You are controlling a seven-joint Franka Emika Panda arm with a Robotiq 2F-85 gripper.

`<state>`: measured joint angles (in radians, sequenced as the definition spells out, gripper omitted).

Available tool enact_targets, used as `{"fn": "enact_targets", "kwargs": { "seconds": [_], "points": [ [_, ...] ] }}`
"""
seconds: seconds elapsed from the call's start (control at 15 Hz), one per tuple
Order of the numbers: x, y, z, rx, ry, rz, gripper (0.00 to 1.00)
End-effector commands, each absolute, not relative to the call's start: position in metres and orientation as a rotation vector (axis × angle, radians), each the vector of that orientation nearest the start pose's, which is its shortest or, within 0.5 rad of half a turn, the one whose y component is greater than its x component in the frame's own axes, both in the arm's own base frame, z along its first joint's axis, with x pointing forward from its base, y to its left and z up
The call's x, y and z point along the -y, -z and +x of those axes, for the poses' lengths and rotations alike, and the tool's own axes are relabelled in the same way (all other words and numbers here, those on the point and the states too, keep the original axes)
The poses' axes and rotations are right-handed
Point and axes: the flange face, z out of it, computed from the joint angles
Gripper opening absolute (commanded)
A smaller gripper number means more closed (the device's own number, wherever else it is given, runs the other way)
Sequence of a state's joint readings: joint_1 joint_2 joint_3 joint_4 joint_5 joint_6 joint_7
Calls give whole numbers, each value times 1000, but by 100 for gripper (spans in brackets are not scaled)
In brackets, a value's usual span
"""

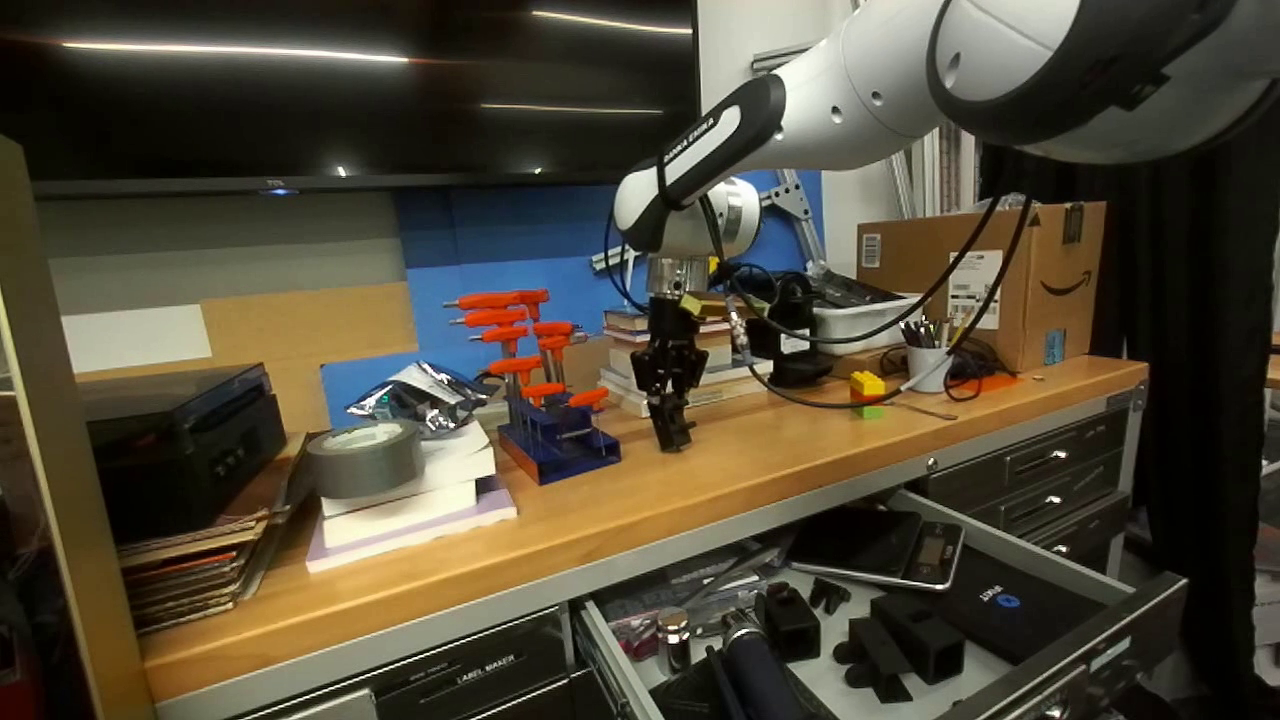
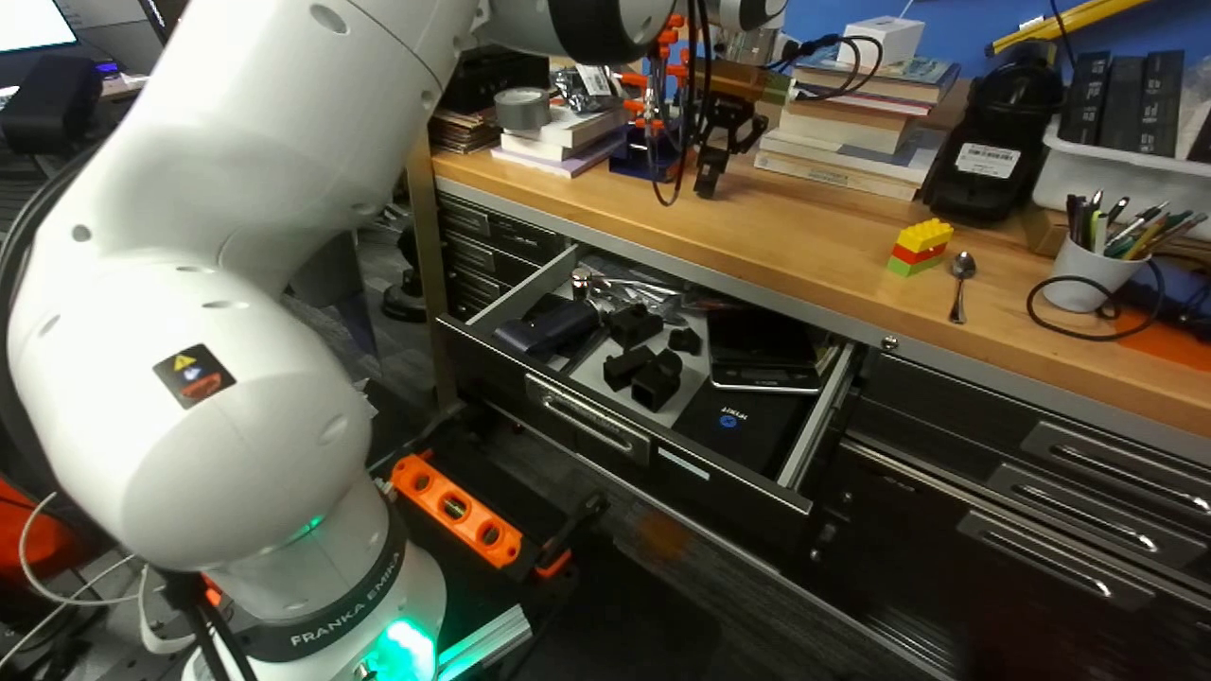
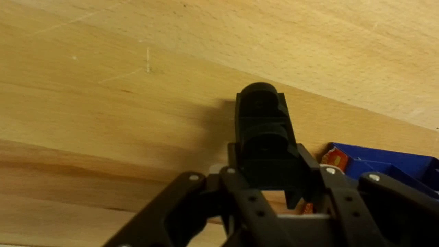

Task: Pick up the three black objects from the countertop, put them in the drawer and close the drawer.

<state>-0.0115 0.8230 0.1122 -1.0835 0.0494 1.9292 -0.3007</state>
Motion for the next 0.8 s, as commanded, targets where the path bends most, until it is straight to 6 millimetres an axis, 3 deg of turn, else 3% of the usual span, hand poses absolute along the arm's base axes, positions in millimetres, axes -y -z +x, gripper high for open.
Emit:
{"fn": "enact_targets", "kwargs": {
  "seconds": [0.0,0.4,0.73],
  "points": [
    [-53,-342,755,525,43,-3009,25],
    [-2,-375,714,302,44,-3109,25],
    [32,-399,662,98,-14,-3147,25]
  ]
}}
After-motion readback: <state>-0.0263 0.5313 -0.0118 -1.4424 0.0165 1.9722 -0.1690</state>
